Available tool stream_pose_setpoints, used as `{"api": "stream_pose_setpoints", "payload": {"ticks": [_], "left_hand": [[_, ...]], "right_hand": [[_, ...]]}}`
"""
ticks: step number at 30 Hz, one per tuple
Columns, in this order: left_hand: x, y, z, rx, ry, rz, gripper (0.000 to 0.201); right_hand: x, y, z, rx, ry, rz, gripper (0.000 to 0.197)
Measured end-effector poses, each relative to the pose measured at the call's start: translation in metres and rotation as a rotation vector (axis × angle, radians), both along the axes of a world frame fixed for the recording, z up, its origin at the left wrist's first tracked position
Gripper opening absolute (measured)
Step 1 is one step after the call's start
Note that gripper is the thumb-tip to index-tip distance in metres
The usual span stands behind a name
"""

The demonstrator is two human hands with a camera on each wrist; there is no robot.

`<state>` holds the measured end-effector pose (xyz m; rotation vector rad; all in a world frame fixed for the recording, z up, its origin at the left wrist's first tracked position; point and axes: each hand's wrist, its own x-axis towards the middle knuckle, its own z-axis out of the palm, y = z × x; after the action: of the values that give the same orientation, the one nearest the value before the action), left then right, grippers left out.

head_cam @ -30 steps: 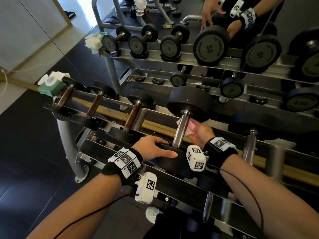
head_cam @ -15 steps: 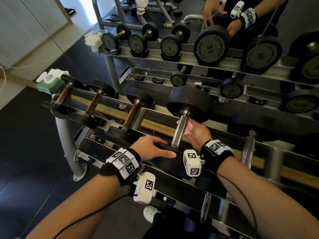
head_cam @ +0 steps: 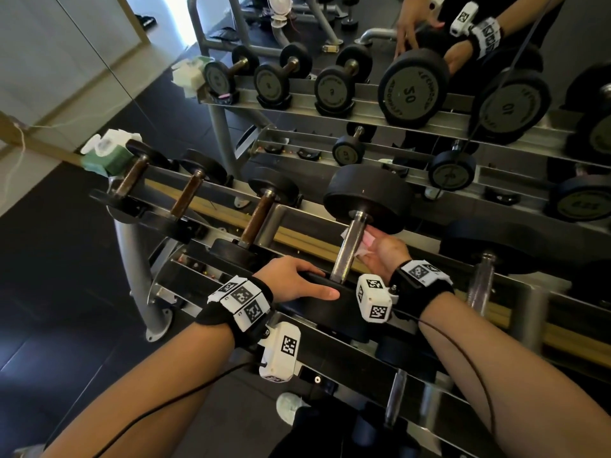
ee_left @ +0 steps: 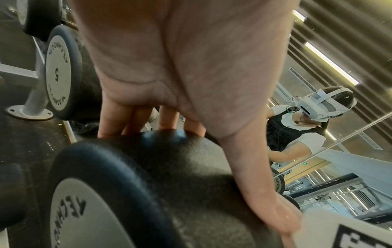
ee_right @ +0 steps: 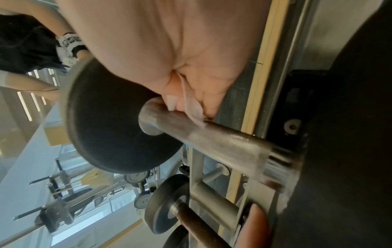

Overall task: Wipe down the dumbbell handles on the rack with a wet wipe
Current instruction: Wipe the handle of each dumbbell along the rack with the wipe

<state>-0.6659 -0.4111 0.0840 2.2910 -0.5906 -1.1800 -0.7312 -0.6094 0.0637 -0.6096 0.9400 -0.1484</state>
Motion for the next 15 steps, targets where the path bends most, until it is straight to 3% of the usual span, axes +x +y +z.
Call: {"api": "stream_pose_setpoints", "payload": {"ticks": [6, 10, 13, 15], "left_hand": [[0.0, -0.001, 0.001, -0.001, -0.01, 0.011, 0.057], [0.001, -0.001, 0.0, 0.0, -0.005, 0.003, 0.054], [0.001, -0.002, 0.001, 0.01, 0.01, -0.008, 0.052], [0.002, -0.002, 0.003, 0.019, 0.017, -0.009, 0.055]], "right_hand": [[-0.017, 0.013, -0.014, -0.101, 0.013, 0.091, 0.042], [-0.042, 0.013, -0.007, -0.284, 0.113, 0.327, 0.042], [-0.05, -0.005, 0.007, -0.235, 0.137, 0.454, 0.033], [-0.042, -0.013, 0.01, -0.146, 0.109, 0.351, 0.036]]}}
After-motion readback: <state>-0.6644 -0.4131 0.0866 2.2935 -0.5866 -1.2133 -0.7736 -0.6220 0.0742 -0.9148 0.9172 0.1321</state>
